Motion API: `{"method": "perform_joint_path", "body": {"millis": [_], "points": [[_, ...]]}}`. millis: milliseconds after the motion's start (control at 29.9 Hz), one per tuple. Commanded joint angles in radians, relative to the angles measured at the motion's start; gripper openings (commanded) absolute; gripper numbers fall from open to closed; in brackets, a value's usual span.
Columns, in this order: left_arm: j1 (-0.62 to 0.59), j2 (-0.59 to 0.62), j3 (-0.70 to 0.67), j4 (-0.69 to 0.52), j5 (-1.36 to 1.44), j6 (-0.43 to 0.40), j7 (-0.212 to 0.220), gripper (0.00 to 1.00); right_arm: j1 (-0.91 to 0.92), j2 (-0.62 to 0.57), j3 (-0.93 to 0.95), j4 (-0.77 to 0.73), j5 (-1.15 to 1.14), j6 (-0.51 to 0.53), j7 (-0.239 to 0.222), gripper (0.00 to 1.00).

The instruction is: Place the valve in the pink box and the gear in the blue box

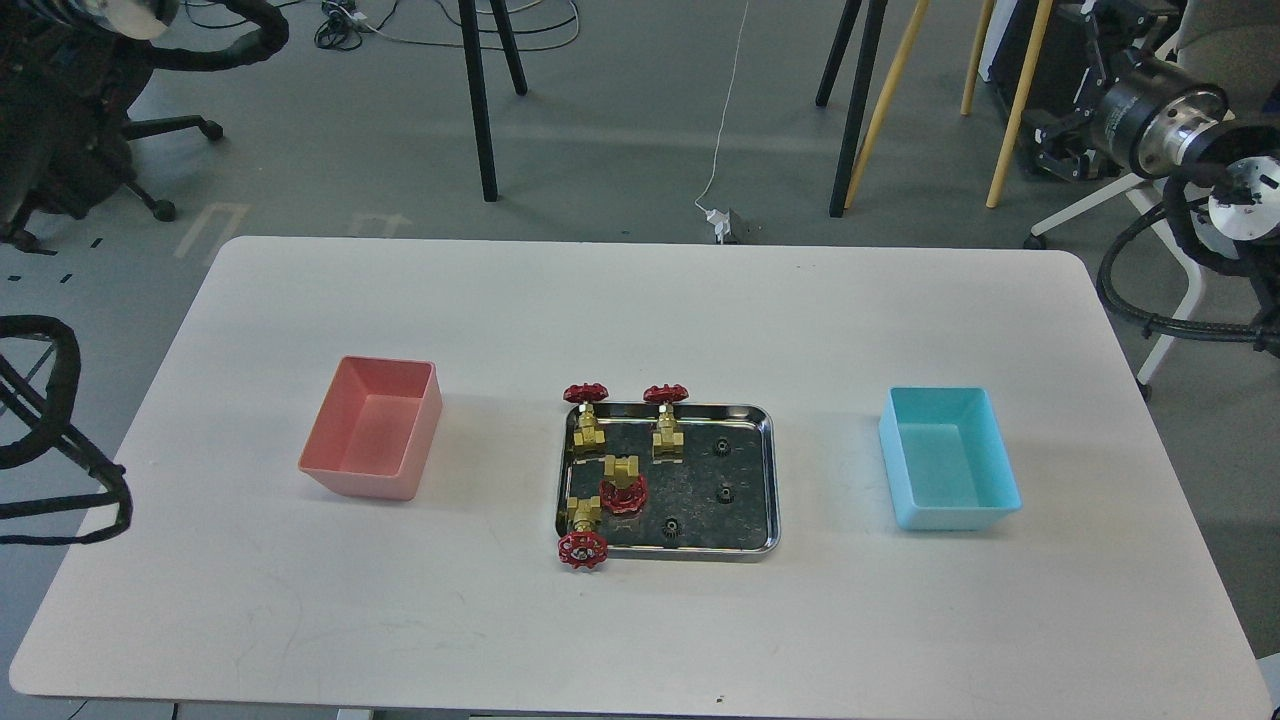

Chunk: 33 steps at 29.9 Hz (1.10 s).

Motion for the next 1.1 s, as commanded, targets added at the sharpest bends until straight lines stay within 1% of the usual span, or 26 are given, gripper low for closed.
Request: {"method": "perform_joint_path", "body": {"millis": [0,100,201,268,301,335,368,435,468,502,535,602,669,702,769,836,870,970,1070], "points": [[-0.001,0.001,0.000,-0.003,0.000,-0.007,-0.002,1.00,-0.005,-0.006,0.000,0.000,0.000,0.000,0.003,0.99],[-0.002,0.000,-0.004,-0.010,-0.002,-0.009,-0.010,1.00,-0.006,-0.007,0.000,-0.003,0.000,0.000,0.004,0.99],[-0.001,0.003,-0.003,-0.010,-0.003,-0.018,-0.062,1.00,-0.006,-0.009,0.002,-0.005,0.000,0.000,0.004,0.99],[-0.001,0.017,-0.020,-0.010,-0.012,-0.035,-0.071,1.00,-0.011,-0.025,0.003,0.003,0.003,0.017,0.004,0.99],[-0.001,0.020,-0.021,-0.010,-0.031,-0.058,-0.071,1.00,-0.014,-0.044,0.002,0.010,0.003,0.044,0.004,0.99],[0.001,0.029,-0.024,-0.003,-0.064,-0.104,-0.070,1.00,-0.022,-0.074,0.003,0.018,0.002,0.099,0.008,0.99],[0.003,0.047,-0.024,0.003,-0.095,-0.148,-0.073,1.00,-0.035,-0.100,0.003,0.019,0.002,0.128,0.014,0.99],[0.007,0.064,-0.023,0.012,-0.126,-0.184,-0.079,1.00,-0.064,-0.128,0.002,0.019,0.002,0.128,0.043,0.99],[0.015,0.066,-0.023,0.018,-0.130,-0.194,-0.099,1.00,-0.080,-0.137,0.000,0.021,0.002,0.128,0.061,0.99],[0.027,0.069,-0.017,0.021,-0.130,-0.202,-0.128,1.00,-0.092,-0.145,0.000,0.019,0.000,0.128,0.069,0.99],[0.041,0.069,-0.011,0.023,-0.130,-0.208,-0.166,1.00,-0.112,-0.162,-0.005,0.019,0.000,0.128,0.070,0.99],[0.062,0.069,-0.006,0.021,-0.126,-0.221,-0.199,1.00,-0.143,-0.211,-0.047,0.021,-0.001,0.128,0.078,0.99],[0.081,0.067,0.005,0.021,-0.120,-0.237,-0.197,1.00,-0.150,-0.251,-0.106,0.021,-0.001,0.128,0.093,0.99],[0.082,0.069,0.018,0.021,-0.117,-0.242,-0.194,1.00,-0.152,-0.266,-0.133,0.023,-0.001,0.128,0.113,0.99],[0.081,0.060,0.066,0.012,-0.100,-0.247,-0.194,1.00,-0.161,-0.311,-0.196,0.026,-0.001,0.128,0.170,0.99],[0.082,0.063,0.106,-0.017,-0.097,-0.244,-0.197,1.00,-0.175,-0.355,-0.241,0.030,-0.001,0.128,0.204,0.99],[0.084,0.069,0.127,-0.042,-0.094,-0.241,-0.197,1.00,-0.180,-0.375,-0.256,0.036,-0.001,0.128,0.213,0.99],[0.087,0.093,0.218,-0.112,-0.072,-0.242,-0.200,1.00,-0.216,-0.432,-0.276,0.039,-0.001,0.128,0.218,0.99],[0.108,0.138,0.316,-0.235,-0.010,-0.238,-0.206,1.00,-0.270,-0.452,-0.272,0.038,0.000,0.128,0.233,0.99]]}}
